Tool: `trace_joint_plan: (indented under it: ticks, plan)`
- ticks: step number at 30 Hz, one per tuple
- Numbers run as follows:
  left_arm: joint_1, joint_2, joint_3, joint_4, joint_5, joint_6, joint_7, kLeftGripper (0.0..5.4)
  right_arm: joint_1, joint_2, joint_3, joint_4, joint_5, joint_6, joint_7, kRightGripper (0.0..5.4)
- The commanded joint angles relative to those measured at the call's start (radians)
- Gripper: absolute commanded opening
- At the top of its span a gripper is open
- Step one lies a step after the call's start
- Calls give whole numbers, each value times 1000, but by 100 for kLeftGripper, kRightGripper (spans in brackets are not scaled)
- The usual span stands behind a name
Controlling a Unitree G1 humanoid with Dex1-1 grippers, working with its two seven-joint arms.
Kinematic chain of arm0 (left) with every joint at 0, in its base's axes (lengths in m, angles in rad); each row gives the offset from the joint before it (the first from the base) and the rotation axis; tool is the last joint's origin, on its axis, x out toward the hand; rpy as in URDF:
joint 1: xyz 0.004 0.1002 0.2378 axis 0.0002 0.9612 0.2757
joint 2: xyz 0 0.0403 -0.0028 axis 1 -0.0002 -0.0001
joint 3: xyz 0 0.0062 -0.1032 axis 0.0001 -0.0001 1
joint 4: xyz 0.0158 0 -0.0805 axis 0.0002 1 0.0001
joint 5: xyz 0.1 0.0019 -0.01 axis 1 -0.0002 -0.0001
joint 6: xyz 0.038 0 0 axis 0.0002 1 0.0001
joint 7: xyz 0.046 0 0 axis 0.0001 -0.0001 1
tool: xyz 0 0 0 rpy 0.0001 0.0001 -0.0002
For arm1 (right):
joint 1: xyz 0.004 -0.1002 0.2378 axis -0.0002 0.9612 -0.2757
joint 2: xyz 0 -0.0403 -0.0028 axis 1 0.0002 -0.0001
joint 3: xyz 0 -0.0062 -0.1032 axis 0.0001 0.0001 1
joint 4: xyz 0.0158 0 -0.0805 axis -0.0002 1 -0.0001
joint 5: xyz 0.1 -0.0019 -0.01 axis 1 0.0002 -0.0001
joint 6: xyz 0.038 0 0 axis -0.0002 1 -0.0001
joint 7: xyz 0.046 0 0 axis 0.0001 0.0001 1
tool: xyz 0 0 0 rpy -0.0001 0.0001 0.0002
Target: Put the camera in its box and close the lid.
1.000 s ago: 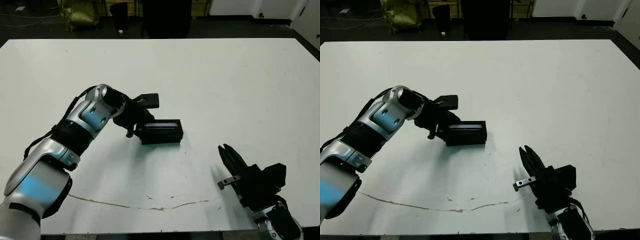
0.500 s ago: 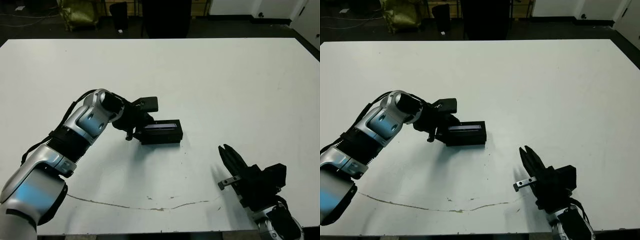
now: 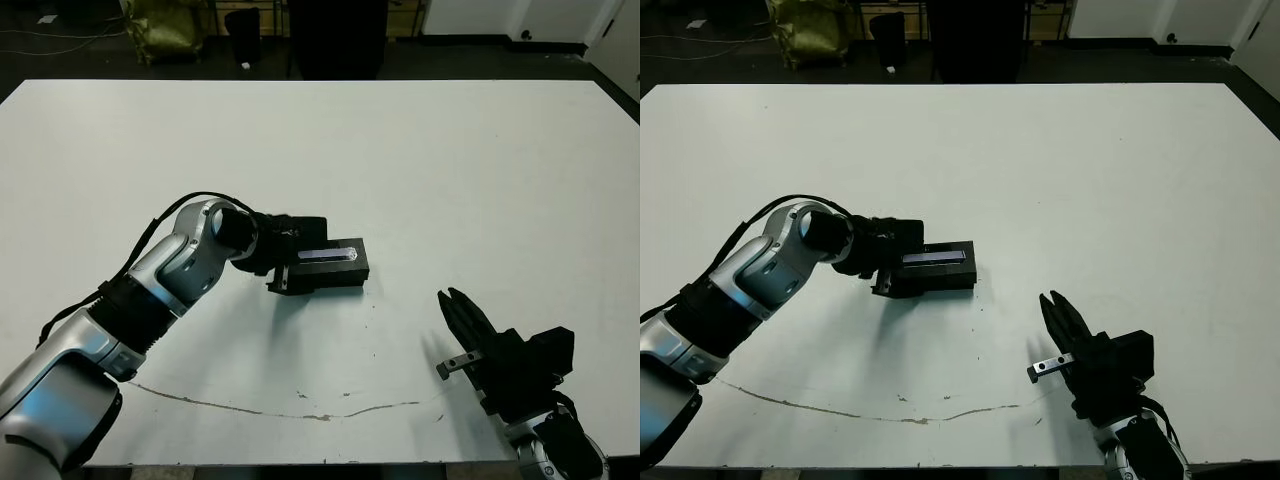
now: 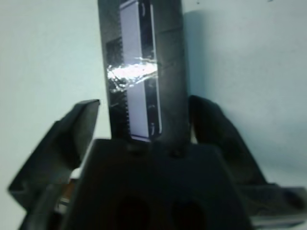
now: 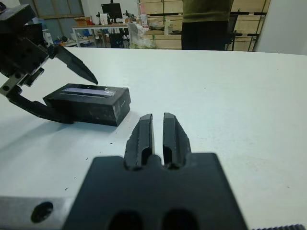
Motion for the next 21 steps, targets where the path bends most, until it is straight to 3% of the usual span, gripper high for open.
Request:
trace_joint_plan:
  ticks: [1, 21]
  plan:
    - [75, 18, -64, 65, 35, 19, -35, 537, 25, -2, -5, 10, 6, 9, 3, 0]
    - [85, -1, 5, 116, -11, 3, 4, 537, 17, -2, -7, 42, -4, -25, 15, 0]
